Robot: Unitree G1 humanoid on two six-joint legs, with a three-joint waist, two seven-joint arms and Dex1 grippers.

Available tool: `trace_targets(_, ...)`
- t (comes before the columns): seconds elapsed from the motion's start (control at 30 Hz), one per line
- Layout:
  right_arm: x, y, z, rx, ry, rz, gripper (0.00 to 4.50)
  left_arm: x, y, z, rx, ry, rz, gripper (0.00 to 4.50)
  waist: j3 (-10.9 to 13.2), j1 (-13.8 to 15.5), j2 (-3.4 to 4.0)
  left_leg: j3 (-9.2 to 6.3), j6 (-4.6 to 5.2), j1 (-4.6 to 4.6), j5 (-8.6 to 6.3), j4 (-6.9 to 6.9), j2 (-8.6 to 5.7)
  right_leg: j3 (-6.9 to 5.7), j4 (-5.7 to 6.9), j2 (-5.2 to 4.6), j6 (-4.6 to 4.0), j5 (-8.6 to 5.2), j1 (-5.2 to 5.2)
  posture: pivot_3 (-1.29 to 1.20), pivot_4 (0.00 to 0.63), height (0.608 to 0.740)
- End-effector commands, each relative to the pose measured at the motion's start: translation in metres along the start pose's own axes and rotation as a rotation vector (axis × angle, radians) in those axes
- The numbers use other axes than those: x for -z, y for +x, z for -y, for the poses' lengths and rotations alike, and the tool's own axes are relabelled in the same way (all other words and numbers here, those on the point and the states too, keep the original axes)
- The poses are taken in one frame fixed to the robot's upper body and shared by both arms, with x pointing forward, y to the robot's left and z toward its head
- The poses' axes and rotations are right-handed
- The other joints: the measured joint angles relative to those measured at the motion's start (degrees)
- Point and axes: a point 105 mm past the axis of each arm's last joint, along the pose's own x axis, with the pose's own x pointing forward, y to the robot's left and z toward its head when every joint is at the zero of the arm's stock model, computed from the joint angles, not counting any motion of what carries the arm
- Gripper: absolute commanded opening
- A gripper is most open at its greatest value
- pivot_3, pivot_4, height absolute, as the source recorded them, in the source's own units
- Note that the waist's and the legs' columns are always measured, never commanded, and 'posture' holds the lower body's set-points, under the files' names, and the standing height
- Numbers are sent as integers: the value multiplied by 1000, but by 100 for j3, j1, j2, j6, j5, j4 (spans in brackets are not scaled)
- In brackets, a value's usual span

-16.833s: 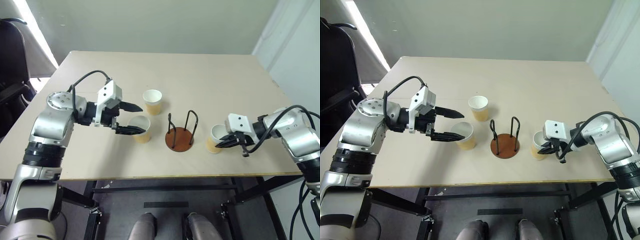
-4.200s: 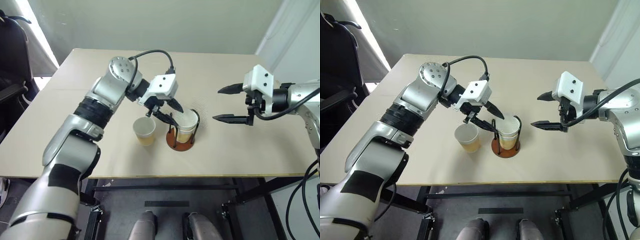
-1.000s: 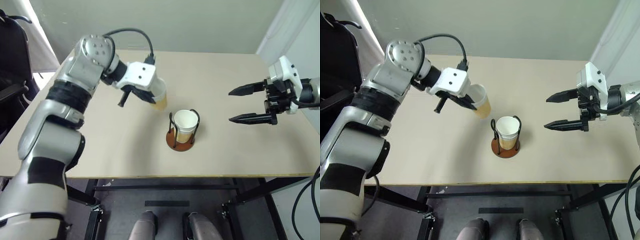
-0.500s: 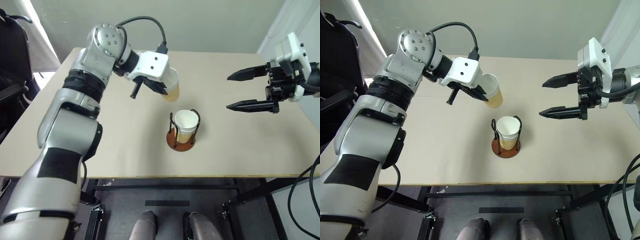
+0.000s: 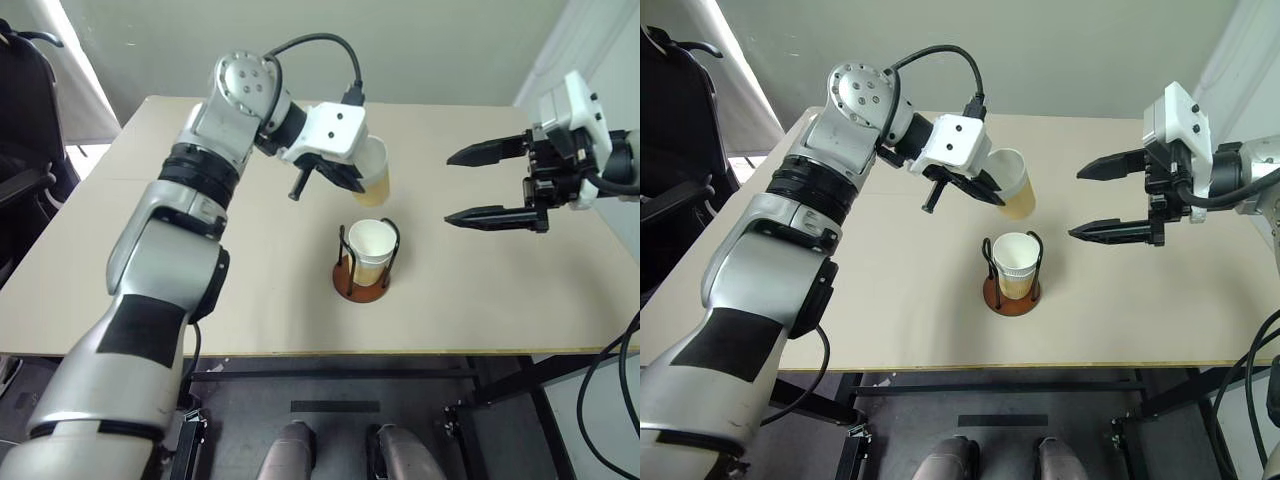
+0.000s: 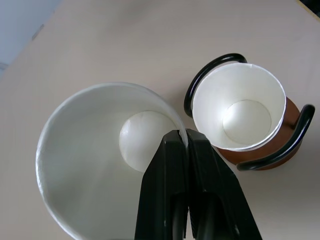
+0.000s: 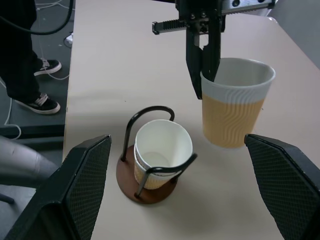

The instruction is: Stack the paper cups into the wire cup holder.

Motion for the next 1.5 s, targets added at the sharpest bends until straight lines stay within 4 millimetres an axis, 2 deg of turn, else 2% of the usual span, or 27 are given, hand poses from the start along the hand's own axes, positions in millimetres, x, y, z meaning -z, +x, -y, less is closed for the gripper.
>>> trace_targets(0.03,-13,0,-4,10,-37,40,4354,-14,-5,-1,12,6,55,57,0,2,0,8,0,1,0,0,-5,-4,1,5,0,0,0,0,150,740)
trace_targets(0.4,-17,13,-4,18,-55,76,4354,-26,-5,9,57,-69,140,57,0,13,1,0,2,-3,-1,33,2,-4,7,4,3,1,6,0,150,740)
trace_targets(0.57,-12,2,4,71,-63,32,4354,-30,-11,14,80,-99,146,57,0,24,1,-3,4,-3,-2,42,3,-6,7,2,3,0,11,0,150,740)
trace_targets(0.73,-12,1,7,88,-64,31,4354,-31,-12,18,101,-113,149,57,0,21,2,0,7,0,-4,52,1,-8,9,5,4,1,16,0,150,740)
trace_targets(1.0,-6,-1,6,98,-63,10,4354,-31,-5,23,126,-96,144,57,0,24,2,-1,13,0,-8,69,1,-9,8,6,8,-2,24,0,150,740)
trace_targets(1.5,-7,-13,10,142,-64,4,4354,-28,3,34,178,-126,146,57,1,23,3,-4,16,1,-10,73,1,-5,7,1,12,-3,29,0,150,740)
